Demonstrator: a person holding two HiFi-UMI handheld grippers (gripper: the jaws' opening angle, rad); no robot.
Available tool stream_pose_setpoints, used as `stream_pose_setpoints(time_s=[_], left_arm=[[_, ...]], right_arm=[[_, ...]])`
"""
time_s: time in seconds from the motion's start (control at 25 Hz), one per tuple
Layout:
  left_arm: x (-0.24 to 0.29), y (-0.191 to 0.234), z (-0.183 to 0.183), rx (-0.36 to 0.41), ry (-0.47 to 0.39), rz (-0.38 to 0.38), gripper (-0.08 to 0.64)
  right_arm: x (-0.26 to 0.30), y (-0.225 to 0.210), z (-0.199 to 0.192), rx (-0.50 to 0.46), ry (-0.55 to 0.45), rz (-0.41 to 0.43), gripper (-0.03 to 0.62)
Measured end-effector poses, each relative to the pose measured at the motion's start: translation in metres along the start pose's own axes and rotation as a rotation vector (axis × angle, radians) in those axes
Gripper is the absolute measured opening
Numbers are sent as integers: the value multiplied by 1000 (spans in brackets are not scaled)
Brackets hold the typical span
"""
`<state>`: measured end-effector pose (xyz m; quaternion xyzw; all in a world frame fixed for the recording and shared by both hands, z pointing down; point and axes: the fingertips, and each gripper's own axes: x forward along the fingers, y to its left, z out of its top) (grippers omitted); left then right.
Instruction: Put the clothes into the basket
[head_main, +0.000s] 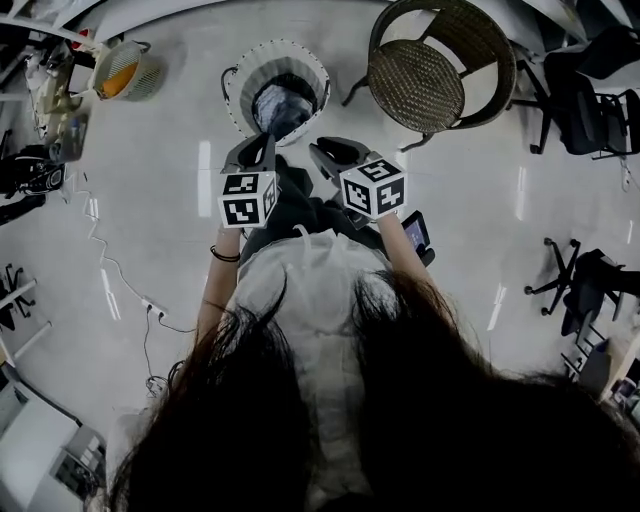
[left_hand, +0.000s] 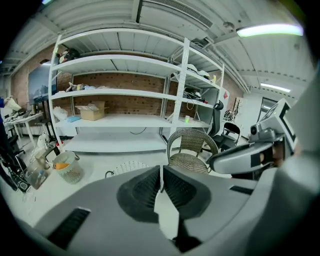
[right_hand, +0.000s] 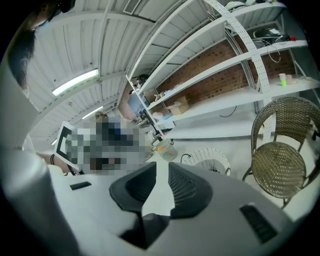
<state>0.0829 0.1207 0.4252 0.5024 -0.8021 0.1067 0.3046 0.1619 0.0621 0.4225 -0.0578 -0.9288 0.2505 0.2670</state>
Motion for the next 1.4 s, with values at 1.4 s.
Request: stream_pose_setpoints(time_s=[1.4], left_arm=[[-46,-23,-41,-54,-16,56,29]], right_arm=[[-20,42,-43,-117,80,99,72]])
